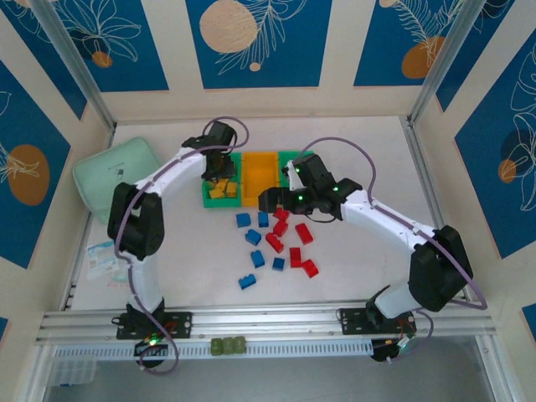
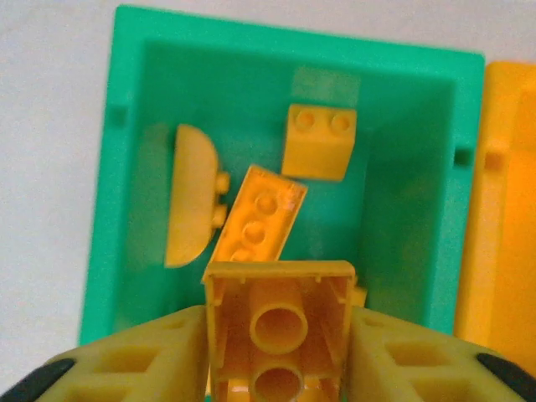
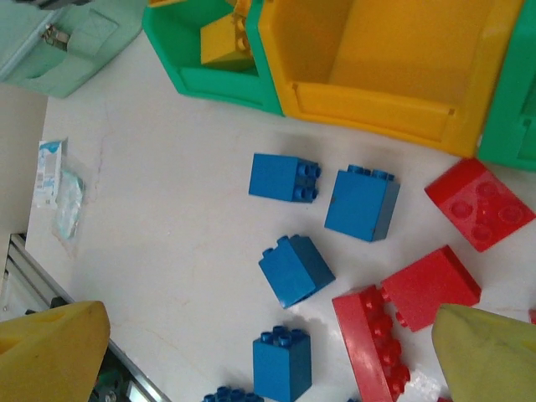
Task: Sort the legos into containers by color
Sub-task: Place the lego in the container, then pick up the lego from the center of the table.
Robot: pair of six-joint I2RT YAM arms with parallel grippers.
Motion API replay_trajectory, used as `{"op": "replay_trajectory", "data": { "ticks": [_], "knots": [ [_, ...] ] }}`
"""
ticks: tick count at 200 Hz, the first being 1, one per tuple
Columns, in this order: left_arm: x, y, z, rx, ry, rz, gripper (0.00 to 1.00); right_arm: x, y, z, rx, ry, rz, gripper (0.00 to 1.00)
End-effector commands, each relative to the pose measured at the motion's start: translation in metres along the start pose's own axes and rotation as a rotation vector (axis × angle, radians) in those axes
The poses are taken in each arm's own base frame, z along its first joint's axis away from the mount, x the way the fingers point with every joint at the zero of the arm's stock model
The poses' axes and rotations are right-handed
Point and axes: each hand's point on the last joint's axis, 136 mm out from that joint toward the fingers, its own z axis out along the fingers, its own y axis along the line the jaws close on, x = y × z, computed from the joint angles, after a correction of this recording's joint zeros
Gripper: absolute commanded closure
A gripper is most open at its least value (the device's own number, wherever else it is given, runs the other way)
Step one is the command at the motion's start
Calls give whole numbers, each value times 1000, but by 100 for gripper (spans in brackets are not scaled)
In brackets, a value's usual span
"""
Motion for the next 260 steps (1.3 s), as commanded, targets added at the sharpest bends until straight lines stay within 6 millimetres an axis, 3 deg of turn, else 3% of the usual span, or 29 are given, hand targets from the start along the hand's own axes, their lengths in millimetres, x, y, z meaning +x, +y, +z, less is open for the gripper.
{"op": "replay_trajectory", "data": {
  "ticks": [1,50,81,180,225,260],
  "knots": [
    [-13,1,1,-2,3,12,54,-4,3,-2,3,13,-5,1],
    [-17,6,-26,6,-36,19,47,-1,9,1,-21,43,-16,1],
    [-2,7,-48,70,-34,11,46,7,12,4,-19,83,-35,1],
    [108,29,-99,258,39,-34,38,47,16,12,128,195,-188,1],
    [158,46,-106,327,56,-99,27,62,2,23,216,258,-216,3],
    [181,58,-106,326,80,-118,18,68,1,34,257,283,-250,7]
  ]
}}
